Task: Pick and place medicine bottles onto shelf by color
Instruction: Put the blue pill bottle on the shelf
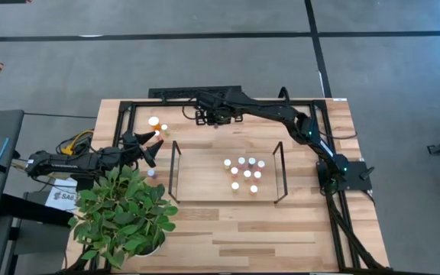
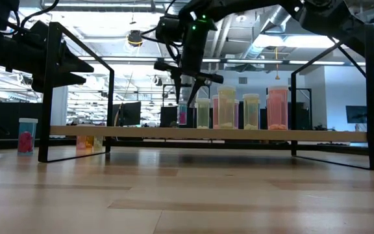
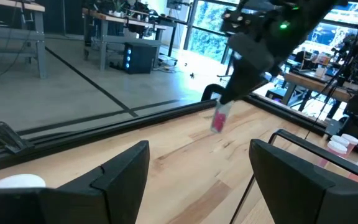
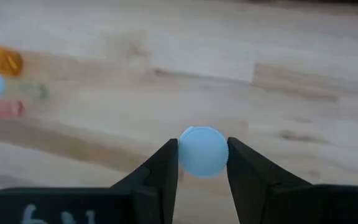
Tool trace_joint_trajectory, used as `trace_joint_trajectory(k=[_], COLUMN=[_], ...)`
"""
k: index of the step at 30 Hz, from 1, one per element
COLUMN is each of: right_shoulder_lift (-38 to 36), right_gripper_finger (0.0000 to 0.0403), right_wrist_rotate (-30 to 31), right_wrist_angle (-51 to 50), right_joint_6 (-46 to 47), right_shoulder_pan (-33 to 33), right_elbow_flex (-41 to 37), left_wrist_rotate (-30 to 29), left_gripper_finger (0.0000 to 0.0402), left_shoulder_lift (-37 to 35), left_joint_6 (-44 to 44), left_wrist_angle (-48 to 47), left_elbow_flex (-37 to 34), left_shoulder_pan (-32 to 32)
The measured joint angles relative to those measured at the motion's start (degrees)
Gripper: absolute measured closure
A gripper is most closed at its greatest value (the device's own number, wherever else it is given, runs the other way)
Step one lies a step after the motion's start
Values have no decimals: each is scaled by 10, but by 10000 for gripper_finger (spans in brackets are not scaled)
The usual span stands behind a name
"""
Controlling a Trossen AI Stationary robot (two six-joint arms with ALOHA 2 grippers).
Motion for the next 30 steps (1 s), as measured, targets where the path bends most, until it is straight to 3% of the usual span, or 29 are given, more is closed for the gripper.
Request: trace_joint_trajectory(k=[19, 30], right_shoulder_lift=[-41, -51], right_gripper_finger=[268, 268], right_wrist_rotate=[-11, 42], right_wrist_angle=[-98, -101], right_joint_6=[43, 43], right_shoulder_pan=[131, 251], right_elbow_flex=[9, 9], left_wrist_rotate=[0, 0], left_gripper_finger=[137, 137], left_shoulder_lift=[0, 0], left_joint_6=[0, 0], left_wrist_angle=[0, 0], left_elbow_flex=[0, 0], left_shoulder_pan=[0, 0])
